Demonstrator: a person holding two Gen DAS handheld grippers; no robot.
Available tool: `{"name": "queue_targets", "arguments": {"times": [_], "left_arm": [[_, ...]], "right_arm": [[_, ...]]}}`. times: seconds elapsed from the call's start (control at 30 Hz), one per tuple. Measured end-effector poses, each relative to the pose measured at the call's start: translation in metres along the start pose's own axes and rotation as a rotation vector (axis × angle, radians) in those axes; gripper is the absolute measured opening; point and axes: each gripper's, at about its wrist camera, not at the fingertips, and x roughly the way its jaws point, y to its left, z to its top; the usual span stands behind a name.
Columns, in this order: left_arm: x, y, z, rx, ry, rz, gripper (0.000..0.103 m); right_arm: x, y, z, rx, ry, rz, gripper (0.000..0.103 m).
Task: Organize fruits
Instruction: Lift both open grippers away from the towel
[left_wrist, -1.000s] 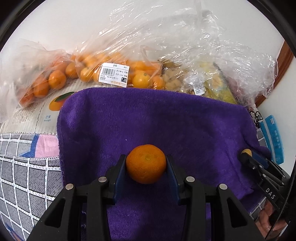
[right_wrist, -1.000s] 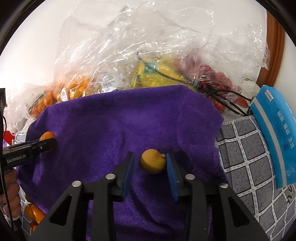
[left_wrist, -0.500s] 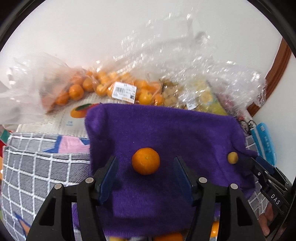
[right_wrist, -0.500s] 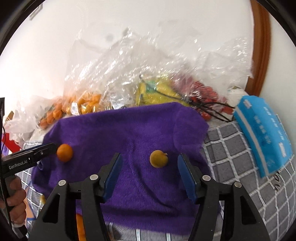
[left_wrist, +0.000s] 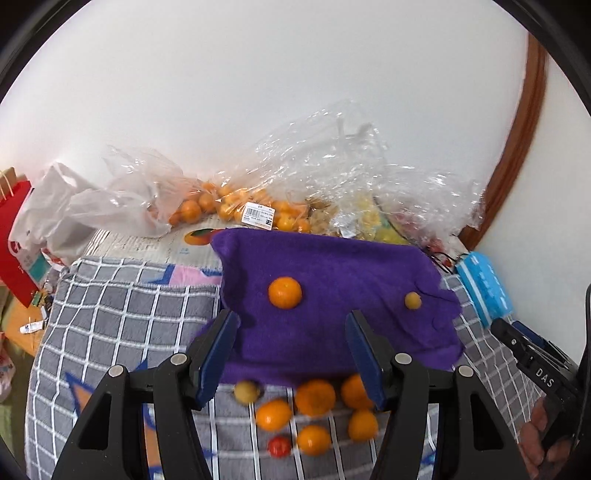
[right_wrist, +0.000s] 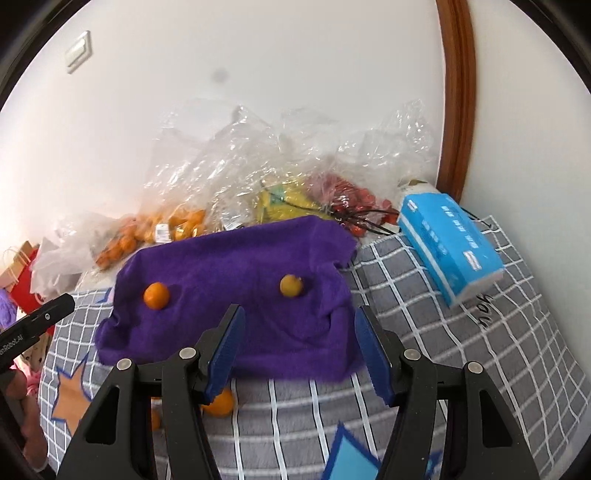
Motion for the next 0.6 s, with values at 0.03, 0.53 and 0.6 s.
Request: {"name": "queue_targets", "arguments": {"times": [0.03, 0.53, 0.6], "left_arm": [[-0.006, -0.001, -0.004, 0.007, -0.003, 0.002, 0.059], [-0.047, 0.016, -0.067, 0.033, -0.002, 0.037, 0.059], [-0.048, 0.022, -0.075, 0.021, 0.007, 0.035, 0.059]], "right_arm": [[-0.006, 0.001, -0.004, -0.003, -0.002, 0.001, 0.061], [-0.045, 0.025, -0.068, -0.101, -0.001, 0.056, 0.062], [-0.046, 0.029, -0.077, -0.099, -0.001, 0.068, 0.062]]}}
